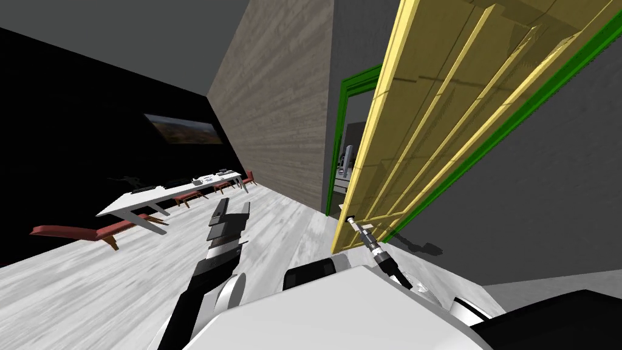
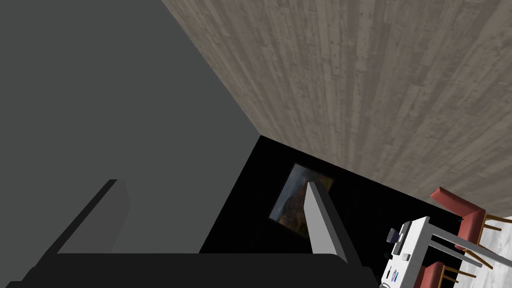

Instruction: Pull the door open

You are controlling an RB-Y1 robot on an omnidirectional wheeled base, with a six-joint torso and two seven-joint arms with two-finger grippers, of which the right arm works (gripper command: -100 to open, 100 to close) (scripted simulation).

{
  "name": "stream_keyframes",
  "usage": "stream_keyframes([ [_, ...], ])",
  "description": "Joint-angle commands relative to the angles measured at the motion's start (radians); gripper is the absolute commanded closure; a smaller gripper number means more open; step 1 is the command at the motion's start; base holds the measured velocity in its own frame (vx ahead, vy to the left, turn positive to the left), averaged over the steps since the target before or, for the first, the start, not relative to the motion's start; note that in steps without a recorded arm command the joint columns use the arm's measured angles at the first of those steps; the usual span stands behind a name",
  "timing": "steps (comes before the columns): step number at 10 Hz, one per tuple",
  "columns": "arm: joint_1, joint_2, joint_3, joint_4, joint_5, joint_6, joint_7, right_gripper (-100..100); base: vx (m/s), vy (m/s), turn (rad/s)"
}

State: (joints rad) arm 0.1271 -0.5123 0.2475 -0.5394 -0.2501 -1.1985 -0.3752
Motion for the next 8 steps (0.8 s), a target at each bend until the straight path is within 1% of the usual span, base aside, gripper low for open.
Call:
stream_keyframes([
  [1,-0.030,0.019,-0.030,0.029,0.033,0.010,-0.001,100,-0.233,-0.095,0.143],
  [3,-0.057,0.036,-0.069,0.042,0.070,0.029,-0.002,100,-0.192,-0.052,0.139],
  [4,-0.057,0.036,-0.069,0.042,0.070,0.029,-0.002,100,-0.150,-0.050,0.069],
  [5,-0.079,0.050,-0.102,0.052,0.101,0.045,-0.003,100,-0.176,-0.051,0.125],
  [6,-0.086,0.055,-0.113,0.055,0.111,0.051,-0.004,100,-0.179,-0.073,0.139],
  [8,-0.116,0.074,-0.157,0.070,0.152,0.072,-0.005,100,-0.159,-0.056,0.143],
])
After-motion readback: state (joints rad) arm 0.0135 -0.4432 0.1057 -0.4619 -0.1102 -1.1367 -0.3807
